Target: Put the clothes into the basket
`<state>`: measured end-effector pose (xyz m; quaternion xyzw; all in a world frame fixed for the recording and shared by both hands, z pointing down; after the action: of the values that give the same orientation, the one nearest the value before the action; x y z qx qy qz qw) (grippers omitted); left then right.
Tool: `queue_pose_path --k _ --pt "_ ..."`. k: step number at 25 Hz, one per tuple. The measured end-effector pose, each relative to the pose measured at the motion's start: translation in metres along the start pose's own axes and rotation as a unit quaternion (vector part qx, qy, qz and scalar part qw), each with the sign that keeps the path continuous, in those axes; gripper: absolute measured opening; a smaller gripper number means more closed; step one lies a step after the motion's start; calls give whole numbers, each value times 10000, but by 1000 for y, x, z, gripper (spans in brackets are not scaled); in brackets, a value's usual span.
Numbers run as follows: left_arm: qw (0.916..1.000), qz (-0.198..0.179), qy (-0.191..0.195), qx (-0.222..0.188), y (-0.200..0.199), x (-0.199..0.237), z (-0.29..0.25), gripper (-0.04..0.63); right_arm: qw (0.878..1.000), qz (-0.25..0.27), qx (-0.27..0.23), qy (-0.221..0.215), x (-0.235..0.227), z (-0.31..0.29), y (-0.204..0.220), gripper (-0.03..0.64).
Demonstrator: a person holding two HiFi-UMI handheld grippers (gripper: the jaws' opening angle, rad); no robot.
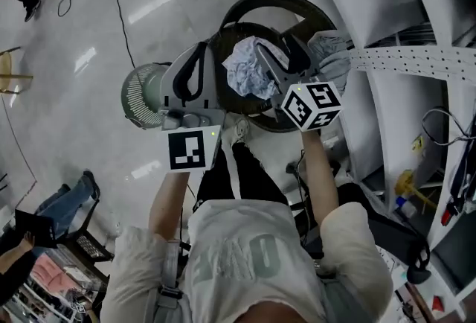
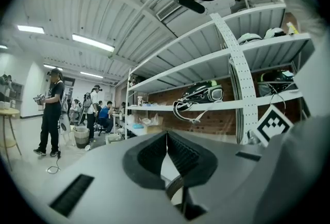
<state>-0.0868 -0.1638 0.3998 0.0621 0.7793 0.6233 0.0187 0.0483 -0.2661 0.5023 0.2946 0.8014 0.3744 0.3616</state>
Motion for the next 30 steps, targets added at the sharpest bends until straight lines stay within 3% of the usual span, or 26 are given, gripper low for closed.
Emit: queue_pose_path --k 5,10,14,19,27,30 --pt "9984 216 -163 495 95 25 -10 18 9907 -12 1324 316 -53 -92 136 310" --pt "9925 493 -378 1050 184 37 2 18 9634 183 2516 911 -101 -143 272 319" --pt "9887 563 -453 1317 230 45 11 18 9424 -27 3063 1342 -134 -163 340 327" --pt "9866 645 -446 1429 253 47 17 18 9255 -663 3425 1476 -144 -178 383 325" --pt "9859 760 -338 1453 259 46 15 18 9133 -903 3730 1363 -148 -182 394 322" --pt "9856 763 -353 1465 261 47 14 17 9094 -708 3907 1236 -144 -183 394 200"
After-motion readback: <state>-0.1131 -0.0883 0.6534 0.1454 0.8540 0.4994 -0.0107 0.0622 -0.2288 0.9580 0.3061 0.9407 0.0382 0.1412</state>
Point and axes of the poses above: the fingertips, and each gripper's own axes: z backward along the fingers, x to its left, y out of its underside, the point moved 3 cm from there along z, backward along the fingers, and after that the axes turned 10 degrees about x, right-handed, at the moved point
